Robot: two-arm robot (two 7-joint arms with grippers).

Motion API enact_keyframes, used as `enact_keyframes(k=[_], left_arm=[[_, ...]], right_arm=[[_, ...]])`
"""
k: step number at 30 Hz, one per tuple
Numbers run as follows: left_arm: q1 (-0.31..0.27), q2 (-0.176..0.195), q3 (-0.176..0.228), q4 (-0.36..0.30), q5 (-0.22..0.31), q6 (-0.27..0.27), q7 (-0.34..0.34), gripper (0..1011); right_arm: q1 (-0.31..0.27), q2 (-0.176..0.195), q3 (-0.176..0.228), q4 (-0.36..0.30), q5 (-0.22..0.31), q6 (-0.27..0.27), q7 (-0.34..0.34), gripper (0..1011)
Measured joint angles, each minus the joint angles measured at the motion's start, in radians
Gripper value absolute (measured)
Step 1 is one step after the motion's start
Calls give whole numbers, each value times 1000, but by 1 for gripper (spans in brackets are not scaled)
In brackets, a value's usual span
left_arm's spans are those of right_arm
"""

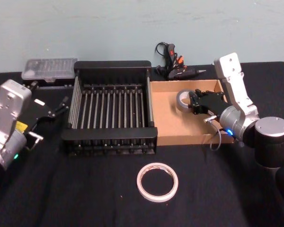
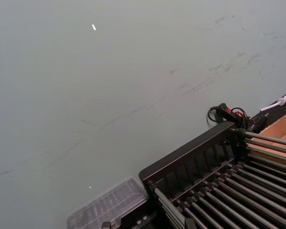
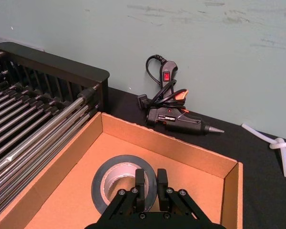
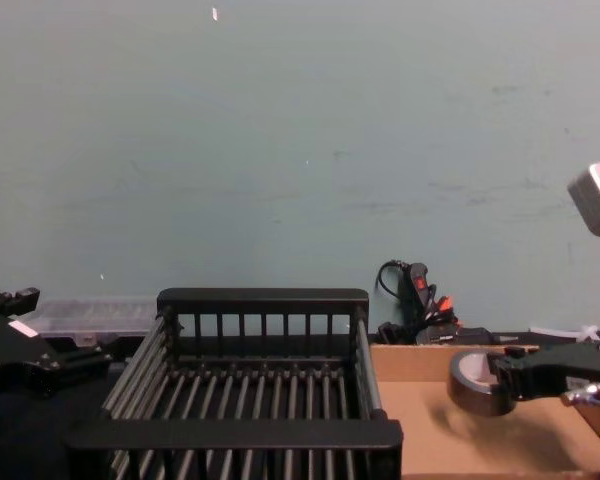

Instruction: Pick up the white tape and place it into the black box , Pick up the silver tape and place it into the brown box.

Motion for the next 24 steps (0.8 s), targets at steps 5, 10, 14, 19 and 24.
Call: enact_keyframes(k=[5, 10, 14, 19, 24], left_arm=[[0, 0, 0, 0, 0, 0, 0, 1001], [0, 0, 0, 0, 0, 0, 0, 1001], [0, 0, 0, 0, 0, 0, 0, 1001], [0, 0, 0, 0, 0, 0, 0, 1001], [0, 0, 0, 0, 0, 0, 0, 1001]], right_arm=[[0, 0, 0, 0, 1, 0, 0, 201], [0, 1, 0, 0, 2, 0, 0, 357], [0, 1, 0, 0, 2, 0, 1, 497], [0, 1, 0, 0, 3, 0, 1, 638], [0, 1, 0, 0, 3, 0, 1, 813]])
